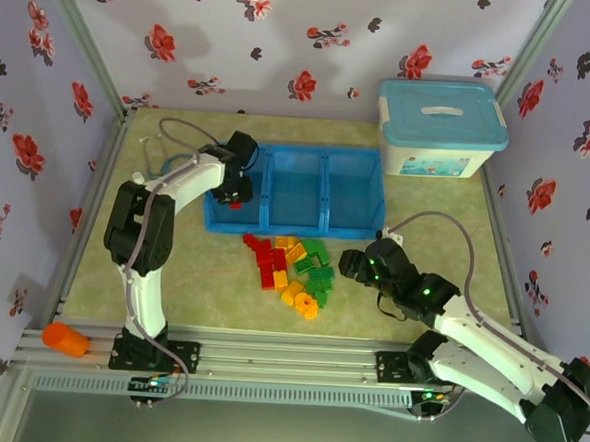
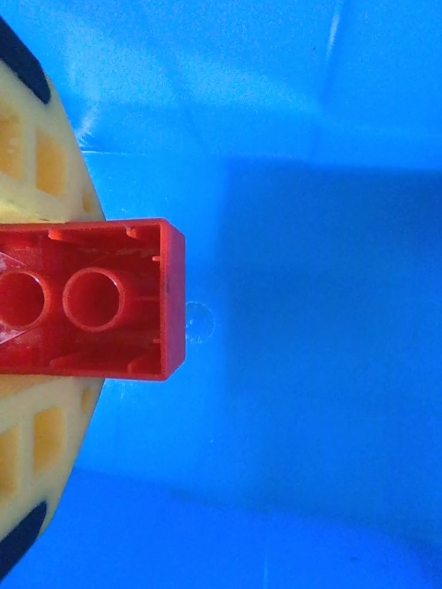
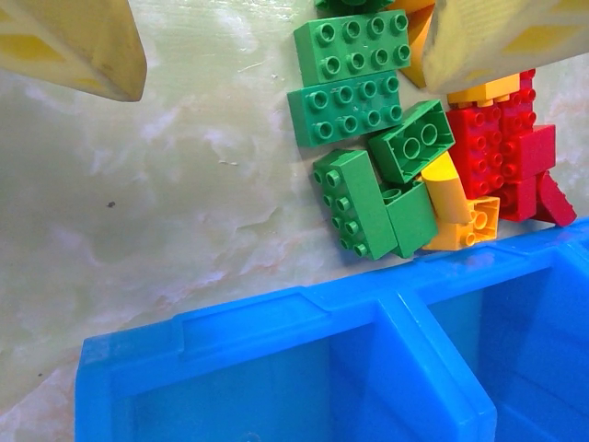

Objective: Sort the legos into containers by color
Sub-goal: Place the lego in the container.

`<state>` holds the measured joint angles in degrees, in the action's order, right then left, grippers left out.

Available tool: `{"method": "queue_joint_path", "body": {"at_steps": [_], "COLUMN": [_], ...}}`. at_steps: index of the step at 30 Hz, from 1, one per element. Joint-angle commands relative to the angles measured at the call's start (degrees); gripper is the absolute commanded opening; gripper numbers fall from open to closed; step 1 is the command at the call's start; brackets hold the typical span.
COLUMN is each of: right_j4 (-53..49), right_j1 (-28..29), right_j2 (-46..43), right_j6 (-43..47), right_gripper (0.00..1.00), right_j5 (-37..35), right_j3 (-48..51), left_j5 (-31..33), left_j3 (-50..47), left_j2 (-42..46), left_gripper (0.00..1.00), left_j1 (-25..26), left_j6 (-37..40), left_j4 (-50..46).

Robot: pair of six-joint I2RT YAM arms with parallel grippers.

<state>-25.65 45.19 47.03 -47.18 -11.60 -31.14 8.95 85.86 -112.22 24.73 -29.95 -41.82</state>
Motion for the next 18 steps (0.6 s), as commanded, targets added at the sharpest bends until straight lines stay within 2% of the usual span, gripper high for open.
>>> {"method": "queue_joint_path", "body": {"at_steps": [1, 3, 6, 8, 13, 18], "right_j4": [-1.9, -1.9, -2.2, -2.6, -2.9, -3.2], "right_j1": [0.6, 0.7, 0.9, 1.2, 2.1, 4.0], "right_j2": [-1.0, -1.0, -1.0, -1.0, -0.7, 2.2], "right_j6": [-1.2, -1.3, -1.3, -1.2, -1.2, -0.6], "right_gripper": [0.79, 0.79, 0.79, 0.79, 0.79, 0.77], "right_j5": [-1.0, -1.0, -1.1, -1.3, -1.7, -2.2], "right_j3": [-0.3, -0.4, -0.7, -1.0, -1.8, -4.1], "left_j5": [0.7, 1.0, 1.6, 1.8, 1.9, 3.0], "left_j3": [1.8, 1.8, 2.6, 2.6, 2.2, -2.0], "left_j2": [-0.8, -0.8, 0.0, 1.3, 7.0, 16.3], "left_gripper": [0.29, 0.37, 0.59, 0.65, 0.67, 0.66], "left_j1": [-0.6, -0.6, -0.6, -0.6, -0.3, 0.9], "left_j6": [0.9, 0.9, 0.7, 0.6, 0.3, -0.9], "left_j4": [-0.8, -1.0, -2.2, -2.3, -3.4, -3.1]}}
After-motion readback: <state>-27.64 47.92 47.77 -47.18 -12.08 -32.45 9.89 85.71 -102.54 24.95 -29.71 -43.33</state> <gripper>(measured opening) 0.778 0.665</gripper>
